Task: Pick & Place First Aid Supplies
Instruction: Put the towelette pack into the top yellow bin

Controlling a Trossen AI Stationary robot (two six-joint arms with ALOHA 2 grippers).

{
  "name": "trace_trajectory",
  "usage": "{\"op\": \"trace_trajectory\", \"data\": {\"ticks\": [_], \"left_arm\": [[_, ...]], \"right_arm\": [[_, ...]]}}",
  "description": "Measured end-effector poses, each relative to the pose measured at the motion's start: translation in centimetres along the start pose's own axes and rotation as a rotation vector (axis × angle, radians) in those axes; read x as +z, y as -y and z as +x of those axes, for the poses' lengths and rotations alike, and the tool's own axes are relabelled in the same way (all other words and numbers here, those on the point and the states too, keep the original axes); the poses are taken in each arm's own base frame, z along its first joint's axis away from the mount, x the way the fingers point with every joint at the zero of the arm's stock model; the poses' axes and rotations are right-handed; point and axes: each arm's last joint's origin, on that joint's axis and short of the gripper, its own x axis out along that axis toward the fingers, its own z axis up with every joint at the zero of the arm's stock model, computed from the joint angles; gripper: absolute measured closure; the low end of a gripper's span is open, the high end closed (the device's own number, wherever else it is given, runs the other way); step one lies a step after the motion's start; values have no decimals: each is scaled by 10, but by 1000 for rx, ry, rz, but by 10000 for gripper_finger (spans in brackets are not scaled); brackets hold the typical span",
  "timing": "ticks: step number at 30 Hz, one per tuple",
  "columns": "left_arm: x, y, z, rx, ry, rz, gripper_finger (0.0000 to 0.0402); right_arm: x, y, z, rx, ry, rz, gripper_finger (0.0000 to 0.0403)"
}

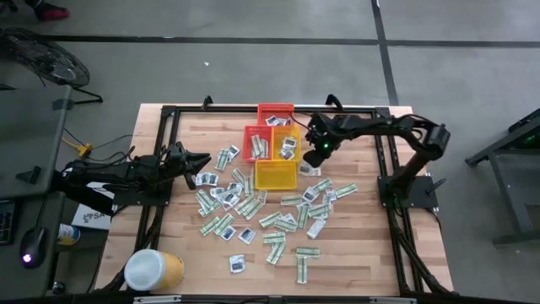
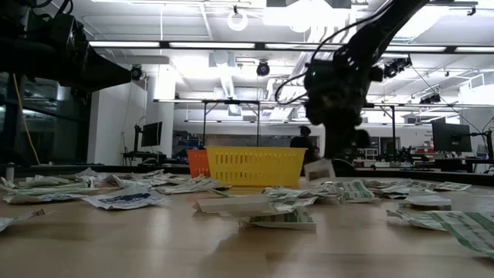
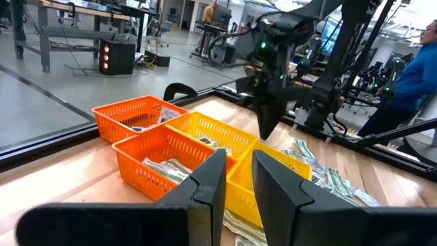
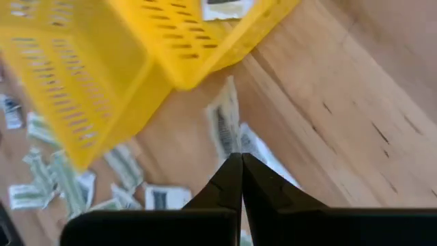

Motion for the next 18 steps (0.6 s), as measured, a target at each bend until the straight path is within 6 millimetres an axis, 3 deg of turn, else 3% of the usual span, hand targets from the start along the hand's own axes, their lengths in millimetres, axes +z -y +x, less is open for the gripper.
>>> {"op": "trace_trajectory", "data": {"ticks": [10,18], "left_arm": [[0,0,0,0,0,0,328],[0,0,0,0,0,0,328]], "right_arm": [[-11,-20,-47,37,108,-76,403],[11,-36,-64,57,219,-167,403]]}}
